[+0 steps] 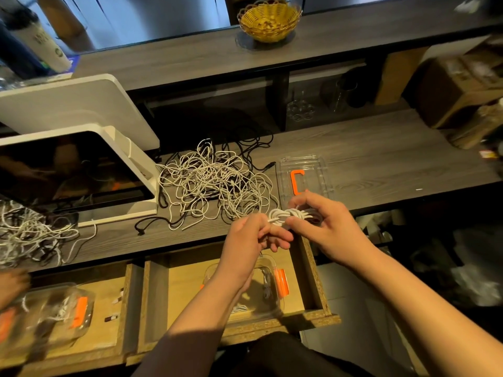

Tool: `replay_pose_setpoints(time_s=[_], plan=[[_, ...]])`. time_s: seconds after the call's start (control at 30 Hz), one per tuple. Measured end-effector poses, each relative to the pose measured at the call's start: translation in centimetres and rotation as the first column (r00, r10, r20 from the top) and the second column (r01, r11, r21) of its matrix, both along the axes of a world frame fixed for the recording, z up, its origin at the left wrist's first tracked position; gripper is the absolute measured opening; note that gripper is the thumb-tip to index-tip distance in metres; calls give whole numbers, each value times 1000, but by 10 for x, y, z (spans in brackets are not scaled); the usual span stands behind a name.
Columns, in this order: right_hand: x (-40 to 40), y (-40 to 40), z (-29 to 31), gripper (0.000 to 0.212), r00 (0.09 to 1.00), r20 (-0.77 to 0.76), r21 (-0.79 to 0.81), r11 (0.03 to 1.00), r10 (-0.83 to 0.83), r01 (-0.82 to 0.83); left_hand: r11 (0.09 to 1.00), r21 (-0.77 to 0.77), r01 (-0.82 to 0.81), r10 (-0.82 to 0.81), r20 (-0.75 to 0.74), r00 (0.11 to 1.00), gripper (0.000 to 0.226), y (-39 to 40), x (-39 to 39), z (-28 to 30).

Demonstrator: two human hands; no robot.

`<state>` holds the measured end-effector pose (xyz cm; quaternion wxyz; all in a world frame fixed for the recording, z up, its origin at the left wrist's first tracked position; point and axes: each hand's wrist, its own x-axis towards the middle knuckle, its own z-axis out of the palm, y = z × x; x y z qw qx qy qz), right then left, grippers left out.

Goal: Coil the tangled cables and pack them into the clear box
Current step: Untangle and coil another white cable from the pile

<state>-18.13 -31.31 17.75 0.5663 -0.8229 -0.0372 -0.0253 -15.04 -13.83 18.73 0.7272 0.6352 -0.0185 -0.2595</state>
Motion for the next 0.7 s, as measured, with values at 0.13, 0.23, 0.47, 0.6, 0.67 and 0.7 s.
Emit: replay_pose_setpoints(time_s=[0.13, 0.23, 0.47, 0.6, 0.67, 0.7], plan=[[6, 8, 9, 12, 995, -67, 228, 972, 73, -56, 983, -183, -24, 11, -74, 997, 45, 12, -5, 1], [9, 13, 12, 24, 982, -157, 386, 921, 108, -40, 954, -300, 0, -34, -110, 993, 39, 17, -8, 8], [9, 41, 3, 6, 991, -135, 307, 951, -4, 46, 999, -44, 30, -28, 50, 998, 44, 42, 9, 6], [0, 59, -6, 21, 996, -83, 140, 990, 16, -4, 921, 377, 101, -185, 193, 964, 50, 63, 17, 3], [-1, 63, -8, 28, 998, -69, 70, 998, 10, -5, 879, 454, 143, -250, 185, 950, 42, 69, 19, 3], [0, 65, -9, 30, 998, -67, 49, 999, 12, -9, 872, 462, 160, -265, 173, 948, 39, 73, 20, 2]])
